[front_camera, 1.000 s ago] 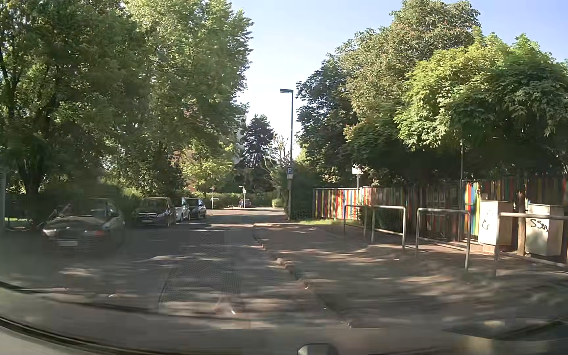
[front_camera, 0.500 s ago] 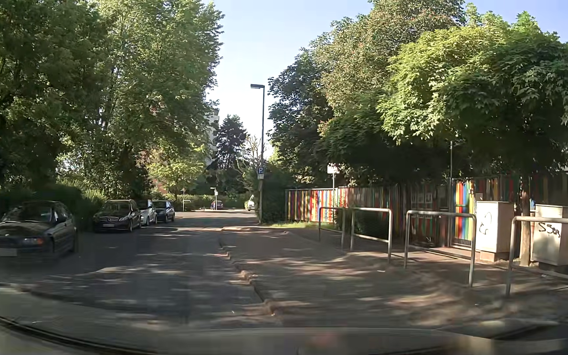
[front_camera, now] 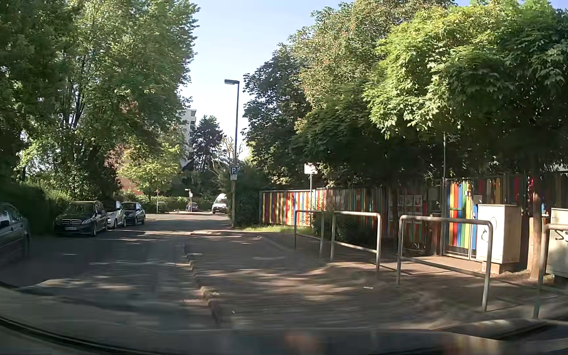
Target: Follow the waypoints while adhering to traffic rules and regulations
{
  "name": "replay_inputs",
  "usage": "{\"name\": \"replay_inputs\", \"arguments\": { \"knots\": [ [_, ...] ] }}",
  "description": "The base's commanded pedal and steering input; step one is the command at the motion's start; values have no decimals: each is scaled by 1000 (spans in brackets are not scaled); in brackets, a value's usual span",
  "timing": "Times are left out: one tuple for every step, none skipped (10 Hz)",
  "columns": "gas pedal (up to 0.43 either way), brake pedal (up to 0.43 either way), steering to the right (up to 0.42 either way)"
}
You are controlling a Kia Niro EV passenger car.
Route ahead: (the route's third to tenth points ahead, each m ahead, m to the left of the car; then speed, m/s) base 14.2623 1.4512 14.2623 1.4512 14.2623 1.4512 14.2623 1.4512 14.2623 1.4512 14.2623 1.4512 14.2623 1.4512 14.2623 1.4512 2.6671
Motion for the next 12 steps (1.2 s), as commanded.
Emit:
{"name": "replay_inputs", "arguments": {
  "knots": [
    [0, 0, 112],
    [0, 0, 106],
    [0, 0, 89],
    [0, 0, 83],
    [0, 0, 82],
    [0, 0, 71],
    [0, 0, 53],
    [0, 0, 25],
    [0, 0, 7],
    [0, 0, -8],
    [0, 0, -32],
    [0, 0, -66]
  ]
}}
